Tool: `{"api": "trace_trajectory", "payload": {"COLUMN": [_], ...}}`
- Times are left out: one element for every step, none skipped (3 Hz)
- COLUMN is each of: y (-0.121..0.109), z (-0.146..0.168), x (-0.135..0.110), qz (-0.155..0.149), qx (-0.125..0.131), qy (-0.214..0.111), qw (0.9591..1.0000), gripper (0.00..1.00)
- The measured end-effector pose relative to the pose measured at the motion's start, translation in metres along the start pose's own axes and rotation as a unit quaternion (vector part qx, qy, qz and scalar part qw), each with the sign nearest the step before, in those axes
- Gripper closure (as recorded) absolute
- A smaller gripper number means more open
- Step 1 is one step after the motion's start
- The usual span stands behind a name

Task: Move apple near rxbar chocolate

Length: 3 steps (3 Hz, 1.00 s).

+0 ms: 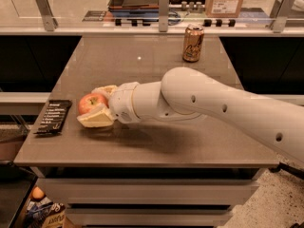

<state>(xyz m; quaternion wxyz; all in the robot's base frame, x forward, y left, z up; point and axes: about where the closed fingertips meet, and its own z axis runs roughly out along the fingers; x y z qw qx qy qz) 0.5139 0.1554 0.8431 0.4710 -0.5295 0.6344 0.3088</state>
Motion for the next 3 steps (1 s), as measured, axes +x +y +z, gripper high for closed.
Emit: {"api": "trace_trajectory", "payload": {"y": [0.0014, 0.0028, 0.0028], "z": [0.0009, 0.0017, 0.0017], "x": [-0.0013, -0.0026, -0.0026], "qz": [-0.001, -0.003, -0.003], "qx": [-0.001, -0.002, -0.002], "qy": [0.000, 0.000, 0.000], "qw": [1.0000, 1.0000, 1.0000], "gripper": [0.13, 0.00, 0.00]}}
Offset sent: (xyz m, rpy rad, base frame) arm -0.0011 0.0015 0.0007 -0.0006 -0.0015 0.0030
